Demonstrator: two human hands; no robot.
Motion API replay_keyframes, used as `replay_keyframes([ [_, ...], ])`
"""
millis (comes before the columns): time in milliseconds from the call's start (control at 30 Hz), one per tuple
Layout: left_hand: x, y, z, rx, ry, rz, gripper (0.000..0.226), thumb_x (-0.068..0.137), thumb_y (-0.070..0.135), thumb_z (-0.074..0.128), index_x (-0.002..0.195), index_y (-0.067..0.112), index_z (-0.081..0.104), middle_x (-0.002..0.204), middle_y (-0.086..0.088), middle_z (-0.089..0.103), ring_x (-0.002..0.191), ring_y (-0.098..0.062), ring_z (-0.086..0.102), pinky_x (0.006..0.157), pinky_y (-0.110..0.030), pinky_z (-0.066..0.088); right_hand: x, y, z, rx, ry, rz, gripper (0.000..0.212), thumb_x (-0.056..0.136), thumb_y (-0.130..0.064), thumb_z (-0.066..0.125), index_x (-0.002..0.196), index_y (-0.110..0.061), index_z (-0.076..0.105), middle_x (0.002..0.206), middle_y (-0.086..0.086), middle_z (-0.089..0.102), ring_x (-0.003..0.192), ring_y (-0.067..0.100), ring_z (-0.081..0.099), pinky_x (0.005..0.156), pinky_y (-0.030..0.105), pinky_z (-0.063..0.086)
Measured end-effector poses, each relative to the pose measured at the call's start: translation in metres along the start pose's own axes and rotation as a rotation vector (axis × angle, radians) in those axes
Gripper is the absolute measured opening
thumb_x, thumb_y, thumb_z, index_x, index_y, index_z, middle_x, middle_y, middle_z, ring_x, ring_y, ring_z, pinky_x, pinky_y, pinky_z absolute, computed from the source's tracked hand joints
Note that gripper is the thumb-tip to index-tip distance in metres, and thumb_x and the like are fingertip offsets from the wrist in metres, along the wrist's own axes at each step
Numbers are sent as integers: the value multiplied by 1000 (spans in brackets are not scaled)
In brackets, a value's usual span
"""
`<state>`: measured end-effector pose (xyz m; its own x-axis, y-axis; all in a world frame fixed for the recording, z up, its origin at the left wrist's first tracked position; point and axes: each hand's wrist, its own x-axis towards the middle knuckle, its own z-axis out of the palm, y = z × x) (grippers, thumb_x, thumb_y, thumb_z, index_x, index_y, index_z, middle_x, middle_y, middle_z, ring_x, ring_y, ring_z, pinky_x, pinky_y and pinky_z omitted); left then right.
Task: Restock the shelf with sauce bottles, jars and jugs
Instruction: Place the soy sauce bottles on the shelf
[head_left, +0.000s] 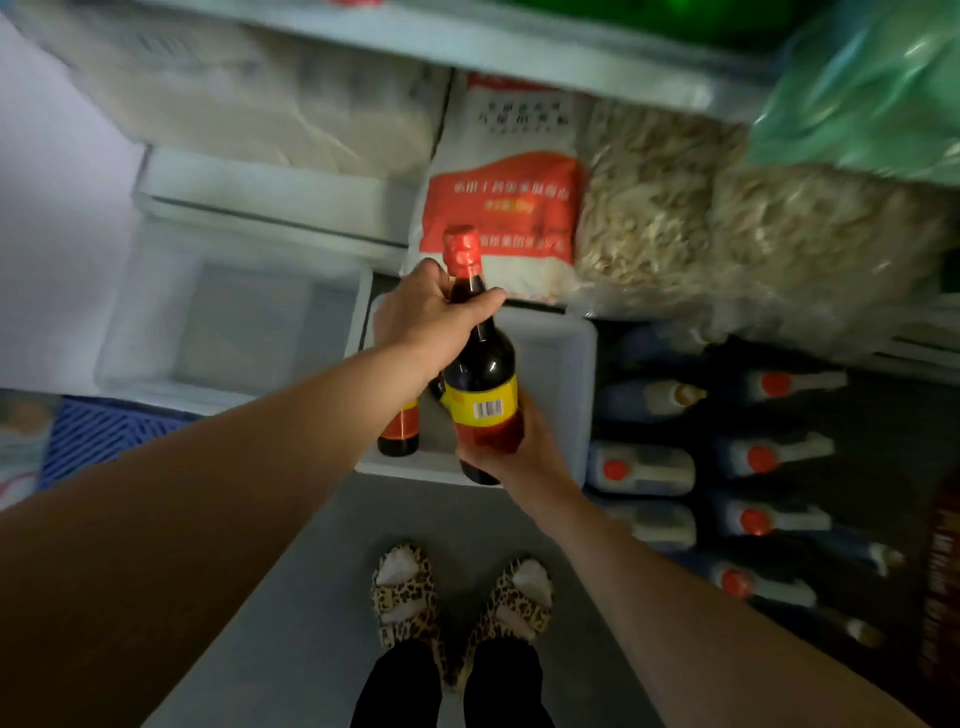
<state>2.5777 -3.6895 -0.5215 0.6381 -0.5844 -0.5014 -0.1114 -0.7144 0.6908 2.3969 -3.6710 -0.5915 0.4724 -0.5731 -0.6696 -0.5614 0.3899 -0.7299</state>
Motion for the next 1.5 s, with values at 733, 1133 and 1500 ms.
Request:
replay_keyframes([
  [733,-260,437,-255,-448,-411,562,22,88,18,70,104,31,65,91,1,70,89,-20,62,74,-32,46,-311,-382,-168,326,-95,-515,79,71,-43,88,135,-7,59,136,24,60,126,42,57,110,58,40],
  [1133,-313,628,-238,-539,-73,806,50,71,23,87,116,23,67,114,-3,70,103,-21,66,90,-38,53,-336,-512,-311,154,218,-923,67,64,-22,91,126,-14,64,110,9,75,104,31,70,92,43,57],
  [1500,-277,729,-155,-393,73,819,45,72,24,87,110,22,62,108,-1,67,98,-20,64,85,-35,53,-275,-548,-434,53,255,-951,58,77,-14,84,130,-13,61,117,3,74,110,20,69,96,35,54],
])
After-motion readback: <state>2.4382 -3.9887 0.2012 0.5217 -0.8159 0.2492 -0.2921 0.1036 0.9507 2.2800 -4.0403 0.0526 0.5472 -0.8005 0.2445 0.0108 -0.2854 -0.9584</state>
